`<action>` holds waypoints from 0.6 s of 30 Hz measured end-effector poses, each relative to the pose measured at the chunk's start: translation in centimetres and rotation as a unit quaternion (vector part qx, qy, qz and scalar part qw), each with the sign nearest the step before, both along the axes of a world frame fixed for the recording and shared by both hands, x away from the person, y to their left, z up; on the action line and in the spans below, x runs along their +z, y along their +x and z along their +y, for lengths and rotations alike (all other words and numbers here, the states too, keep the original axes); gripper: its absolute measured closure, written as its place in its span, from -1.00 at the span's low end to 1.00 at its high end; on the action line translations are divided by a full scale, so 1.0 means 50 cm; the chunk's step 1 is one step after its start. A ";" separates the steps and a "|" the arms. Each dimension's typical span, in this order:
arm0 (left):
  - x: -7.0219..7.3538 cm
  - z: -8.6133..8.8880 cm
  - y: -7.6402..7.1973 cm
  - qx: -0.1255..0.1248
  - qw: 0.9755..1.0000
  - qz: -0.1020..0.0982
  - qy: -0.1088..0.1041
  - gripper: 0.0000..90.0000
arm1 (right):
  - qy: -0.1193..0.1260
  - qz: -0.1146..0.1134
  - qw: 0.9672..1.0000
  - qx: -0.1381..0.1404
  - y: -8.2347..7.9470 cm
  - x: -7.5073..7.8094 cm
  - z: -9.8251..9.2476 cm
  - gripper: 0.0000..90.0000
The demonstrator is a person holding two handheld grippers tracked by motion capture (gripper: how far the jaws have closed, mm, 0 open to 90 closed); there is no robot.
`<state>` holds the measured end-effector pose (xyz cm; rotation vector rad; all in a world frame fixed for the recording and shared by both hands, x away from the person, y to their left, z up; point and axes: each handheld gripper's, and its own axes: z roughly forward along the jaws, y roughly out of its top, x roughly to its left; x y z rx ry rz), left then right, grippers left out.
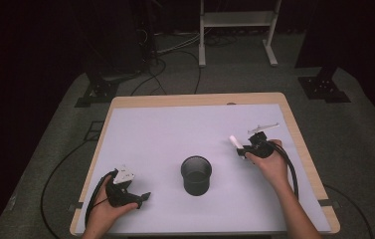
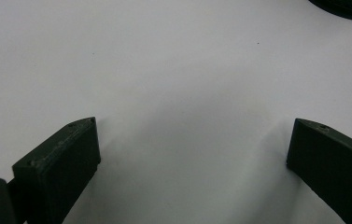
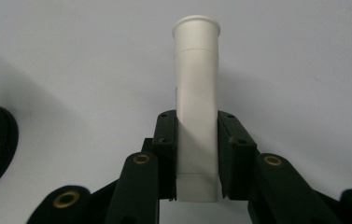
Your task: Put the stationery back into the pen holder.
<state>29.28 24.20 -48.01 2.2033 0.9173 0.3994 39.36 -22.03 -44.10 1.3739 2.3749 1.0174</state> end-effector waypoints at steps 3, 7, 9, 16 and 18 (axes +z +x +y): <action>0.000 0.000 0.000 0.000 1.000 0.000 0.000 -0.96 | 0.006 -0.004 1.000 0.002 -0.010 0.004 -0.008 0.56; 0.000 0.000 0.000 0.000 1.000 0.000 0.000 -0.96 | 0.010 -0.010 1.000 0.005 -0.021 0.007 -0.017 0.56; 0.000 0.000 0.000 0.000 1.000 0.000 0.000 -0.96 | 0.013 -0.012 1.000 0.009 -0.026 0.009 -0.020 0.56; 0.000 0.000 0.000 0.000 1.000 0.000 0.000 -0.96 | 0.022 -0.022 0.999 0.019 -0.040 0.023 -0.024 0.56; 0.000 0.000 0.000 0.000 1.000 0.000 0.000 -0.96 | 0.026 -0.023 0.999 0.023 -0.042 0.027 -0.024 0.56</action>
